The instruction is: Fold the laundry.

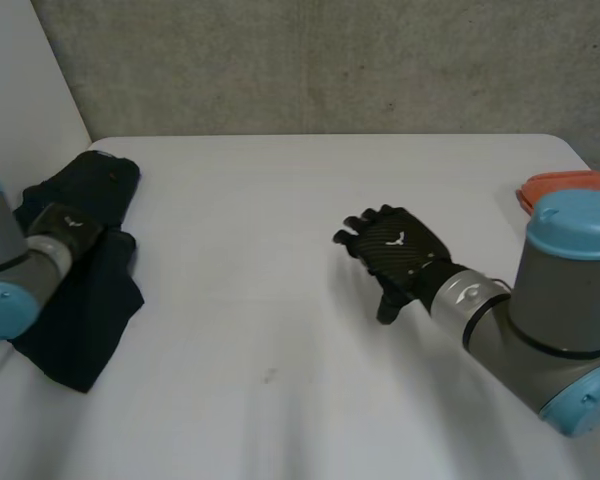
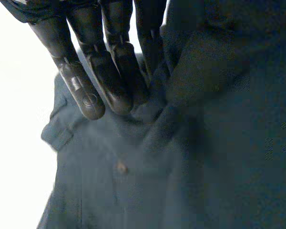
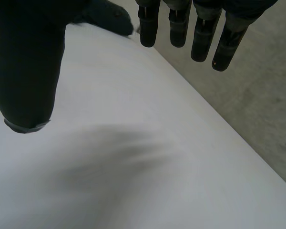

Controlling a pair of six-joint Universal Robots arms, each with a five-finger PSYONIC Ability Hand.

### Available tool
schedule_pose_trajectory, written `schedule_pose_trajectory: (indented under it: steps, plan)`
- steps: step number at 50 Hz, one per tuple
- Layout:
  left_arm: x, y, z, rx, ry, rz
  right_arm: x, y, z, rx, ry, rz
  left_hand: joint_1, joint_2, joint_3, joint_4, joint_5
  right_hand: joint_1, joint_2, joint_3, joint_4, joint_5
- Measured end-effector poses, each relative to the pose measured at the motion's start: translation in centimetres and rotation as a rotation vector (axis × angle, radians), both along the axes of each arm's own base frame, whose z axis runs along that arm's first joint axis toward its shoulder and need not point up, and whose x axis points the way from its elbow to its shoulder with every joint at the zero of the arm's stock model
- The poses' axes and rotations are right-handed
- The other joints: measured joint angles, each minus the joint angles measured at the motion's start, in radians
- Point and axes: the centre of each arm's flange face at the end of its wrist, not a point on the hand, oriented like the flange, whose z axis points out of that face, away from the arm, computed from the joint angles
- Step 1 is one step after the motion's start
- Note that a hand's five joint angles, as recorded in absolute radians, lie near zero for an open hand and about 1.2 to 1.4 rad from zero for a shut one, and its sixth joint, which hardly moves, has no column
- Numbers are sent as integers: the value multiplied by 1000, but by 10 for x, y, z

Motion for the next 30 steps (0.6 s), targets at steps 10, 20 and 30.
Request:
schedule_pose_trajectory:
  steps: [10,20,30]
  plan:
    - [-111,71,81,-150,456,-175,-29,-27,18,-43,-27,-125,35,7,8,7,1,0,0,0,0,-1]
    - [-209,202,55,222,733,-508,-55,-49,31,-57,-65,-271,-373,-435,-425,-415,-405,0,0,0,0,-1]
    - [-209,216,55,273,718,-516,-67,-63,36,-70,-75,-329,-860,-982,-968,-988,-957,0,0,0,0,-1]
